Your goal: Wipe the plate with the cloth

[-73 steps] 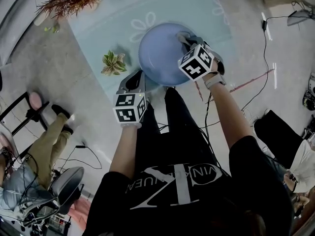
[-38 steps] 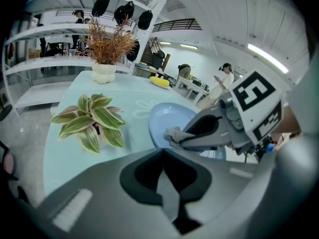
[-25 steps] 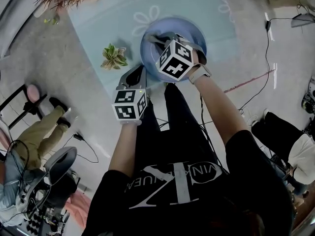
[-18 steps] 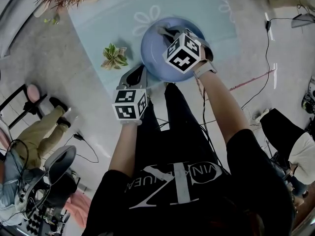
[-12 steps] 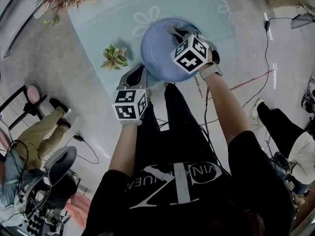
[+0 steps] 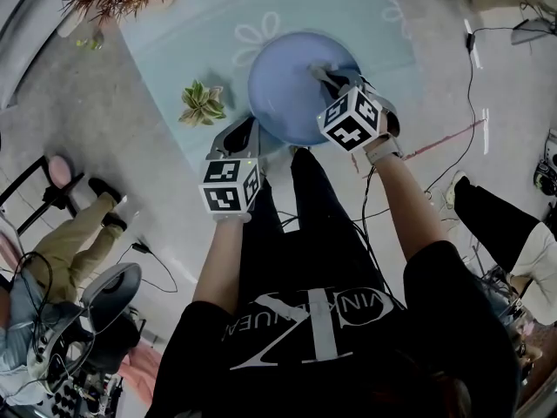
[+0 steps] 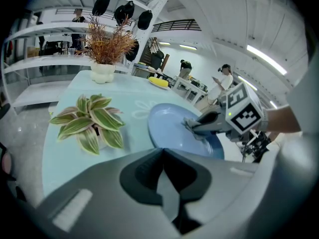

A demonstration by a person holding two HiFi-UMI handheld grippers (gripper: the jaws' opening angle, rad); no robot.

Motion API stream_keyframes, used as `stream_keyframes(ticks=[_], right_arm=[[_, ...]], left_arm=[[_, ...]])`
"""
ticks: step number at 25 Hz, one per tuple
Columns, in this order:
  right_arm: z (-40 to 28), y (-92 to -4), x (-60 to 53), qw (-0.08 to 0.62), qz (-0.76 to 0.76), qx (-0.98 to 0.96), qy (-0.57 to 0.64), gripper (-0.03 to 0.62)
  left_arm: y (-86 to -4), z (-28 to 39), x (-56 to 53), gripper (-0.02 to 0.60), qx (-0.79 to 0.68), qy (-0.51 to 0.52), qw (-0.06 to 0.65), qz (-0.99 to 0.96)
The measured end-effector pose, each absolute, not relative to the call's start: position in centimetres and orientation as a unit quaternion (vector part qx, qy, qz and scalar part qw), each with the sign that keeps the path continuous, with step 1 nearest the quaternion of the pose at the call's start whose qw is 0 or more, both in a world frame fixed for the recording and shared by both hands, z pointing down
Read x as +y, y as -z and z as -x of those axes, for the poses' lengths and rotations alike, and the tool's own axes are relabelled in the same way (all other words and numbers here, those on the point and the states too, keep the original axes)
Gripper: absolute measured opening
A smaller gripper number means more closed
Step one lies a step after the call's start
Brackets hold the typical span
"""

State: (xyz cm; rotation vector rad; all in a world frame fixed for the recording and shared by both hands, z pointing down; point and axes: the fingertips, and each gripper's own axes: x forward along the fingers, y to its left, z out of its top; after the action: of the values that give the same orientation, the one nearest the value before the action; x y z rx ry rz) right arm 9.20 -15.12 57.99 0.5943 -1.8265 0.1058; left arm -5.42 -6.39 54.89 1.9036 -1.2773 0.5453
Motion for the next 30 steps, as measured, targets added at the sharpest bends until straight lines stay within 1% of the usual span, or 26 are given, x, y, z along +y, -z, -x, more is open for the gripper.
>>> stream_keyframes(ticks=[6, 12, 19, 24, 30], right_arm=[[-8.4, -57.9, -12.3, 0.57, -0.234, -0.785, -0.061, 0.032], [-5.2, -58.1, -10.4, 0.562, -0.199, -0.802, -0.045, 0.032], [-2.4, -57.7, -11.8, 0.544, -0.187, -0.818, -0.026, 0.032], [-2.6, -57.6, -14.3, 0.538, -0.205, -0.817, -0.022, 0.034], [-4.5, -57.5, -15.6, 0.543, -0.234, -0.806, -0.029, 0.032]], left_arm=[[-54.8, 5.3, -6.4, 0.0, -0.499, -0.214, 0.384, -0.747], [-55.0, 5.5, -6.5, 0.0, -0.5, -0.216, 0.387, -0.744], [-54.7, 5.3, -6.4, 0.0, -0.497, -0.218, 0.385, -0.746], [-54.6, 5.2, -6.5, 0.0, -0.499, -0.215, 0.385, -0.746], [-54.5, 5.1, -6.4, 0.0, -0.496, -0.215, 0.384, -0.748]])
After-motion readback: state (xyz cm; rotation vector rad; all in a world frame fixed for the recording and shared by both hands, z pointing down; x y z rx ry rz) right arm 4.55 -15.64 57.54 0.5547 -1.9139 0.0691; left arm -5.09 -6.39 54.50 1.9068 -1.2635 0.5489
